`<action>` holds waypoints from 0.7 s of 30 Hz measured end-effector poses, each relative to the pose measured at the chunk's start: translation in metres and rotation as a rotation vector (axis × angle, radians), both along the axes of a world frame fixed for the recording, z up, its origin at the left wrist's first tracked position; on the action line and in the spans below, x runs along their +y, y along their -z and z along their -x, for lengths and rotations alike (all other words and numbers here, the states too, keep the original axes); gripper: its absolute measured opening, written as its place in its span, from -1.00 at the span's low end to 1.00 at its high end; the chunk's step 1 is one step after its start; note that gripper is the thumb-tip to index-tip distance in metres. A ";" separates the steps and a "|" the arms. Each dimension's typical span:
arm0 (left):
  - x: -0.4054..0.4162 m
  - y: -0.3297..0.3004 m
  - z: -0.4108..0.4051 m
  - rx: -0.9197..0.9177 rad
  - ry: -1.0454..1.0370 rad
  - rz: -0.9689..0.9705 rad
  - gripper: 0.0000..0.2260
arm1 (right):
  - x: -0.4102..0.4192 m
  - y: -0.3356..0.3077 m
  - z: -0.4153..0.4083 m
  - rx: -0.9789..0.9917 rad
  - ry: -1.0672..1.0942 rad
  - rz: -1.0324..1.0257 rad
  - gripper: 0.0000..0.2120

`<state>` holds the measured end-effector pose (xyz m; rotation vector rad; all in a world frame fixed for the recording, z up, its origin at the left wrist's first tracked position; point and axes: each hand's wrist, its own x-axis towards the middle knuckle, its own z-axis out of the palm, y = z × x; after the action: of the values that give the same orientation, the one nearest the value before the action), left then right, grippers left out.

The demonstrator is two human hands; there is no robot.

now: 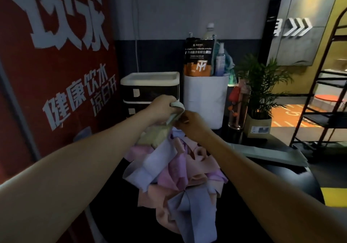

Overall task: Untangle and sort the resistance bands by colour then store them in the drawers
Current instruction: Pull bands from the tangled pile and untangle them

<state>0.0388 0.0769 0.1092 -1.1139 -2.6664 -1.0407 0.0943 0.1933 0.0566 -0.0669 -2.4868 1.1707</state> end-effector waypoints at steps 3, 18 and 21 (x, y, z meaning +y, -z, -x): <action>0.012 -0.005 -0.001 -0.026 0.011 -0.048 -0.86 | 0.011 -0.004 -0.001 0.080 0.058 -0.003 -0.83; 0.081 -0.024 -0.004 -0.223 0.127 -0.238 -0.82 | 0.091 -0.032 -0.018 0.267 0.275 -0.027 -0.95; 0.088 -0.028 -0.004 -0.209 0.142 -0.216 -0.79 | 0.111 -0.038 -0.021 0.271 0.323 -0.018 -0.87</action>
<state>0.0431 0.1647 0.1368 -1.2255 -2.5719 -1.5077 0.1151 0.3048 0.0948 -0.2754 -2.1511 0.9520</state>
